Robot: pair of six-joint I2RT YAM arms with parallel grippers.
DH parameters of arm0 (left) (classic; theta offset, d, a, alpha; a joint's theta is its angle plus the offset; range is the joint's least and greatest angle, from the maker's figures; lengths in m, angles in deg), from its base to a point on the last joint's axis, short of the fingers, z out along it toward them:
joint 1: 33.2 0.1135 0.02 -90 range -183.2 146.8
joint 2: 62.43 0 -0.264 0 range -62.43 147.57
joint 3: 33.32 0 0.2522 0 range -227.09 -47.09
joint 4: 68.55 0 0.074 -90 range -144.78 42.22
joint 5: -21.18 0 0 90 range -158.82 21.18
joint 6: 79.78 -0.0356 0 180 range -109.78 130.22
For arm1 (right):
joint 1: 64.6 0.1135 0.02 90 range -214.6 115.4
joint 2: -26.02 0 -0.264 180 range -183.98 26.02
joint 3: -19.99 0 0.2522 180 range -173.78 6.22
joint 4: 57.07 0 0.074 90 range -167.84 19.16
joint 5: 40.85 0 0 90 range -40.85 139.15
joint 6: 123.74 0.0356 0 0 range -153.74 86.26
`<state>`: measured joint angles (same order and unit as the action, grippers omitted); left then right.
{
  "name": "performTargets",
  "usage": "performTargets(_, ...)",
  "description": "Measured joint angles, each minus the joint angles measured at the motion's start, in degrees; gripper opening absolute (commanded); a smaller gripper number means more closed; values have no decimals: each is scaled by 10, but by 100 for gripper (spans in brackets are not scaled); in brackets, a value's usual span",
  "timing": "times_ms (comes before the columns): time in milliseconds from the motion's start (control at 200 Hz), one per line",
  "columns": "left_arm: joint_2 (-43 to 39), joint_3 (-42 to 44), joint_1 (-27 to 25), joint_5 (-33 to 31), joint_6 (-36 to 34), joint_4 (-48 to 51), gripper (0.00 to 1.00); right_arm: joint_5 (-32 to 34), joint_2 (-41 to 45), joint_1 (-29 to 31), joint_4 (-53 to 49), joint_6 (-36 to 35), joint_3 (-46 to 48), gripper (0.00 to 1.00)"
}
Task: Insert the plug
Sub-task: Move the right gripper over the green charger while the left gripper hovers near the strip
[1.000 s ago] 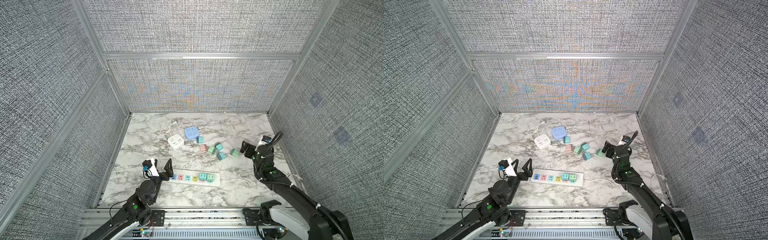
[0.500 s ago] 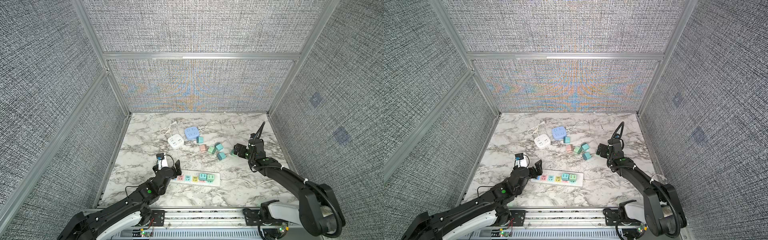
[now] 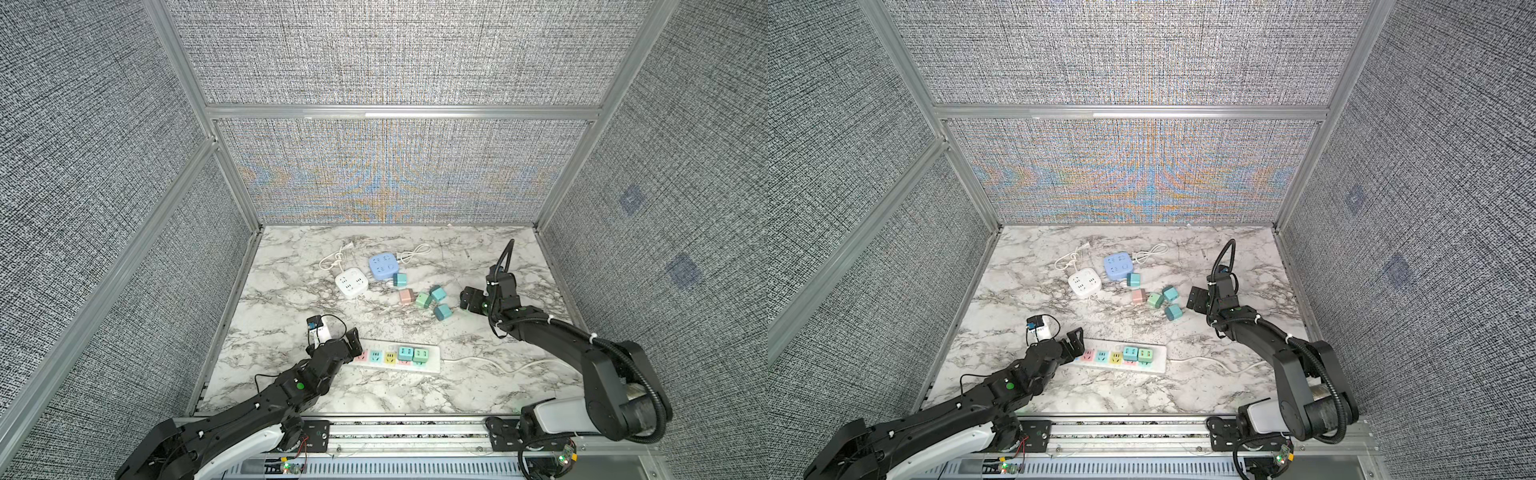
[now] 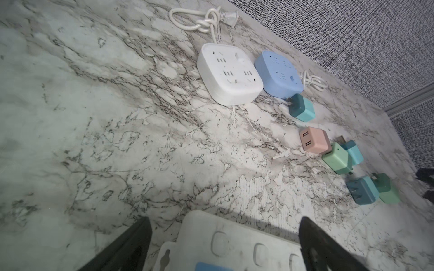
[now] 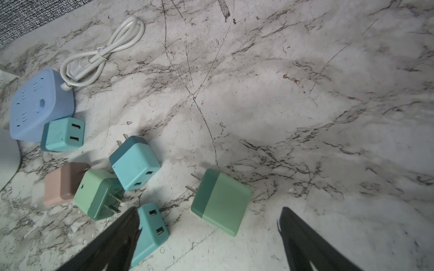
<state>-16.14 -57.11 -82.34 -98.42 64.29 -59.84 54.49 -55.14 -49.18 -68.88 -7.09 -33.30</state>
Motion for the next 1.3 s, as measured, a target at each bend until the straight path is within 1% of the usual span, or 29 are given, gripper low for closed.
performTargets(85, -6, 24, 0, 10, 8, -26, 99, 3, -18, 0, 0, -2, -12, 94)
performTargets(185, 6, 26, 0, 11, 15, -38, 99, 8, -39, 1, -1, -4, -25, 94)
performTargets(410, 80, -13, 0, 13, 8, -41, 99, 39, -105, 2, -33, -11, -87, 94)
performTargets(550, 136, -40, 0, 32, 4, -38, 99, 57, -143, 2, -56, -12, -125, 93)
performTargets(640, 162, -68, -1, 46, 3, -31, 96, 63, -160, 2, -73, -12, -140, 92)
performTargets(695, 176, -77, -3, 54, 3, -36, 96, 66, -165, 3, -75, -12, -144, 92)
performTargets(865, 207, -78, -35, 61, 10, -86, 95, 76, -160, 8, -82, -11, -119, 91)
performTargets(1011, 248, -98, -56, 57, 21, -110, 94, 83, -133, 14, -88, -3, -84, 90)
performTargets(1161, 268, -123, -81, 53, 36, -95, 93, 91, -99, 19, -85, 14, -43, 90)
performTargets(1301, 245, -122, -104, 34, 52, -59, 93, 97, -56, 23, -87, 26, -2, 90)
